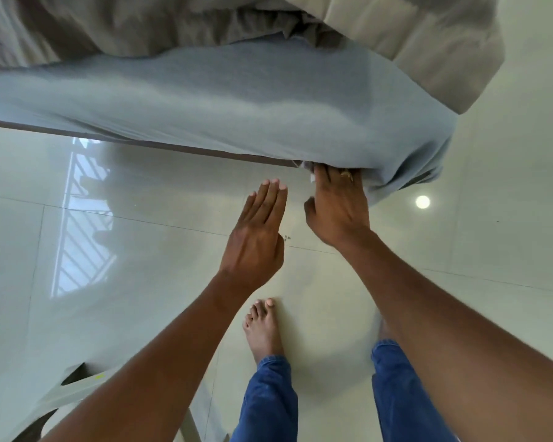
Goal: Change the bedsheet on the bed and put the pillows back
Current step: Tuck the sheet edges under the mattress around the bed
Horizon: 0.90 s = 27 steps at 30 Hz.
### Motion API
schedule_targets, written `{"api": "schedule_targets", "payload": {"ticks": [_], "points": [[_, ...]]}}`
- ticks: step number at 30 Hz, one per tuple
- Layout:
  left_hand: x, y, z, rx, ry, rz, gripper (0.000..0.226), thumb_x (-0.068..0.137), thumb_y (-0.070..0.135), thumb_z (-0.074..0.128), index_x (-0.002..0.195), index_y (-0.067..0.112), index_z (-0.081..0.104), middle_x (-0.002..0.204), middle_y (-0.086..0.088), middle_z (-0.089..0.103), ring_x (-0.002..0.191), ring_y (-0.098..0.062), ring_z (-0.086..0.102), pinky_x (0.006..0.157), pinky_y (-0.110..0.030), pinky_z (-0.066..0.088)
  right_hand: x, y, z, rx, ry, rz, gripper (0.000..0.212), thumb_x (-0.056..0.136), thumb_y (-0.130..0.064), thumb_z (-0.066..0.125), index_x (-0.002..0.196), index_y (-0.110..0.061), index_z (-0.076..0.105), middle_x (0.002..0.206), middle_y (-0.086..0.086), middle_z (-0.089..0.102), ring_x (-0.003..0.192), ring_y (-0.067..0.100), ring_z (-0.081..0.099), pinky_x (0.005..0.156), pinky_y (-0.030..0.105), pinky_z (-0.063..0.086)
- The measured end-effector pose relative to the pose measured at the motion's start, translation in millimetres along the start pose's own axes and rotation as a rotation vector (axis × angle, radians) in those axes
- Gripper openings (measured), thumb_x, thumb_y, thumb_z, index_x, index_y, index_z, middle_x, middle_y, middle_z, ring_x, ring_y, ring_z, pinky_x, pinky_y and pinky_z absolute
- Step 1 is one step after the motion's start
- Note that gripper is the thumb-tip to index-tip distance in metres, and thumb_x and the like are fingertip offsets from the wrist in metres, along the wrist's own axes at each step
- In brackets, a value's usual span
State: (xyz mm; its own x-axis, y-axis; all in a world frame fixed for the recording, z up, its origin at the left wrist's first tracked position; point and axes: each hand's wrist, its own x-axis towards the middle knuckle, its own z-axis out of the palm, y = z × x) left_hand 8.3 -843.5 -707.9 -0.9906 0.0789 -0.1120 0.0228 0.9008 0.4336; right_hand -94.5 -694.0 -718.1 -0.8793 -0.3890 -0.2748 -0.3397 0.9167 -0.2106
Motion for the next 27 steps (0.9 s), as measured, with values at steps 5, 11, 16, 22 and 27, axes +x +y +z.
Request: {"api": "schedule_targets", "payload": {"ticks": [5, 11, 16, 22, 27], "points": [[66.4, 11.0, 21.8, 0.175, -0.008, 0.028, 0.067, 0.095, 0.017, 0.046, 0.156, -0.002, 0.025, 0.163, -0.023, 0.026, 0.154, -0.034, 0.019, 0.127, -0.047, 0.014, -79.3, 11.4, 3.1, 0.061, 0.050, -0.064, 0.092, 0.081, -0.009, 0.061, 0.161, -0.002, 0.015, 0.170, 0.014, 0.013, 0.158, 0.025, 0.008, 0.127, 0.051, 0.015], [54.7, 22.5, 38.0, 0.150, 0.057, -0.039, 0.074, 0.091, 0.014, 0.047, 0.159, 0.000, 0.019, 0.166, -0.019, 0.018, 0.156, -0.033, 0.008, 0.126, -0.050, 0.013, -27.9, 41.0, -1.1, 0.028, 0.232, 0.038, 0.066, 0.081, -0.012, 0.056, 0.147, -0.015, 0.053, 0.141, 0.018, 0.058, 0.134, 0.036, 0.051, 0.118, 0.049, 0.036], [11.4, 23.1, 40.9, 0.006, 0.113, -0.056, 0.073, 0.088, -0.001, 0.046, 0.157, -0.004, 0.024, 0.165, -0.020, 0.022, 0.156, -0.031, 0.013, 0.125, -0.048, 0.020, -51.2, 40.9, 0.7, 0.104, 0.232, -0.037, 0.073, 0.084, -0.013, 0.053, 0.155, -0.006, 0.038, 0.158, 0.013, 0.044, 0.150, 0.027, 0.036, 0.124, 0.049, 0.025], [59.5, 26.7, 43.6, 0.059, 0.063, -0.005, 0.076, 0.086, 0.005, 0.043, 0.158, 0.001, 0.021, 0.166, -0.017, 0.021, 0.156, -0.029, 0.012, 0.126, -0.047, 0.015, -4.8, 47.8, -5.4, -0.035, 0.169, 0.062, 0.049, 0.083, -0.024, 0.062, 0.130, -0.009, 0.059, 0.120, 0.015, 0.070, 0.111, 0.035, 0.064, 0.102, 0.044, 0.046], [101.8, 47.1, 47.2, 0.149, -0.063, -0.036, 0.069, 0.085, 0.030, 0.053, 0.151, 0.011, 0.042, 0.153, -0.013, 0.046, 0.146, -0.035, 0.034, 0.124, -0.051, 0.014, -9.7, 37.8, -2.0, 0.121, 0.114, 0.083, 0.057, 0.086, -0.019, 0.059, 0.140, -0.005, 0.050, 0.135, 0.020, 0.060, 0.125, 0.040, 0.055, 0.112, 0.050, 0.040]]}}
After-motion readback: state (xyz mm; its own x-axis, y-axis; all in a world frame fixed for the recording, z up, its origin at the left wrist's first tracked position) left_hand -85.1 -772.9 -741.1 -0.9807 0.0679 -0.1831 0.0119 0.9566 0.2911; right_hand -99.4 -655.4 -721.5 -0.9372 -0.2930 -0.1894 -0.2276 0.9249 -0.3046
